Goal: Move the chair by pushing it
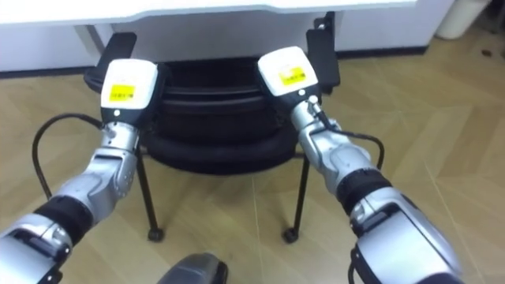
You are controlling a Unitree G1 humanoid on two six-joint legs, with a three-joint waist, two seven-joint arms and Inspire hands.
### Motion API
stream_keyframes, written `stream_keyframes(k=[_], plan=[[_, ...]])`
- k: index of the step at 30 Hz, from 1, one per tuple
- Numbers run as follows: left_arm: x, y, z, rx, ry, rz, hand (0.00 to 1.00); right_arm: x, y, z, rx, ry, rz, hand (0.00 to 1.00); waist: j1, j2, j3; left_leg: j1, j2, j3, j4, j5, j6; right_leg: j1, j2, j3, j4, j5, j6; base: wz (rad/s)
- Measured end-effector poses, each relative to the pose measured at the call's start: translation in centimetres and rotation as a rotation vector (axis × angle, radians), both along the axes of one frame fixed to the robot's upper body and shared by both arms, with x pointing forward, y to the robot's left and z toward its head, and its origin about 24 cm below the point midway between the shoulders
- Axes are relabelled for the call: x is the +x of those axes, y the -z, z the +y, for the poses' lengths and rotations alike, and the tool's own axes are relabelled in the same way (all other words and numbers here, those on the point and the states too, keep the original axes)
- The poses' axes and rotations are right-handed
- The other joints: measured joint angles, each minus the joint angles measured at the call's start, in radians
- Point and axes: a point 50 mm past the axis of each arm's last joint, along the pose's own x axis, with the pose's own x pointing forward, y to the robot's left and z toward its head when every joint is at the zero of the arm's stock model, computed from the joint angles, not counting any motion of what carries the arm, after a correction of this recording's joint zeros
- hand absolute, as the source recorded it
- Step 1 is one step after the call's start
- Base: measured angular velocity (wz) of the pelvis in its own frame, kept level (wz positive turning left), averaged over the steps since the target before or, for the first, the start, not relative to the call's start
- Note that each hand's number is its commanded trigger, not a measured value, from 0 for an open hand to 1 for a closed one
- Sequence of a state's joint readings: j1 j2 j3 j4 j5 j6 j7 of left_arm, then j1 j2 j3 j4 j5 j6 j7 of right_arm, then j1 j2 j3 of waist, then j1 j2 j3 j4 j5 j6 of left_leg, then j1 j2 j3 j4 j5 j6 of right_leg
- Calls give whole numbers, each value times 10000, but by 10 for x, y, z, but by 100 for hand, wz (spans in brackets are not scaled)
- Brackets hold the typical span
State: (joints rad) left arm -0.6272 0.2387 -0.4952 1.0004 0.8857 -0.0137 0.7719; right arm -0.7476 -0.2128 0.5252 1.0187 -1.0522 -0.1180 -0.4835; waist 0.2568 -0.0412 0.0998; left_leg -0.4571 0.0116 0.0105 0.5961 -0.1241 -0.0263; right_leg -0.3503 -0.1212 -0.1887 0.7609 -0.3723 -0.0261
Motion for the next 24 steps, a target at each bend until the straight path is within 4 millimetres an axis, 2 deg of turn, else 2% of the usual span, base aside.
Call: stream_keyframes(k=[1,4,9,17,18,20,22,24], plan=[[1,-2,1,29,24,-80,100,0,-2,0,7,-34,-66,100,-65,-5,-3,3,-104,-143,-134,155,127,33,2,-15,-171,71,62,3],[2,-5,3,88,47,-107,100,0,-3,1,33,-76,-114,100,-105,-80,-31,166,-99,-56,-614,301,241,151,8,14,-717,352,123,-9],[2,-5,4,107,71,-56,100,0,-2,2,11,-86,-110,100,-330,-124,-30,516,-248,-53,-1327,573,279,472,16,3,-1392,614,234,1],[3,-8,6,150,84,-178,100,1,-4,4,-40,-77,-225,100,-348,-259,-80,762,-261,-53,-2076,837,309,642,104,9,-2098,937,184,-2],[3,-8,6,155,84,-189,100,0,-4,4,-37,-68,-238,100,-353,-332,-85,841,-289,-43,-2273,920,302,651,80,7,-2142,941,178,3],[4,-10,7,239,117,-243,100,0,-3,5,51,-63,-222,100,-351,-480,-147,869,-318,-36,-2544,1059,270,610,60,-39,-2212,957,150,7],[5,-14,8,316,154,-366,100,0,-5,6,81,-51,-291,100,-388,-626,-135,946,-345,-88,-2821,1239,235,611,40,-120,-2314,991,91,9],[5,-14,8,326,160,-371,100,0,-5,6,91,-17,-319,100,-405,-638,-128,1000,-351,-122,-2947,1294,230,715,52,-156,-2388,1006,71,6]])
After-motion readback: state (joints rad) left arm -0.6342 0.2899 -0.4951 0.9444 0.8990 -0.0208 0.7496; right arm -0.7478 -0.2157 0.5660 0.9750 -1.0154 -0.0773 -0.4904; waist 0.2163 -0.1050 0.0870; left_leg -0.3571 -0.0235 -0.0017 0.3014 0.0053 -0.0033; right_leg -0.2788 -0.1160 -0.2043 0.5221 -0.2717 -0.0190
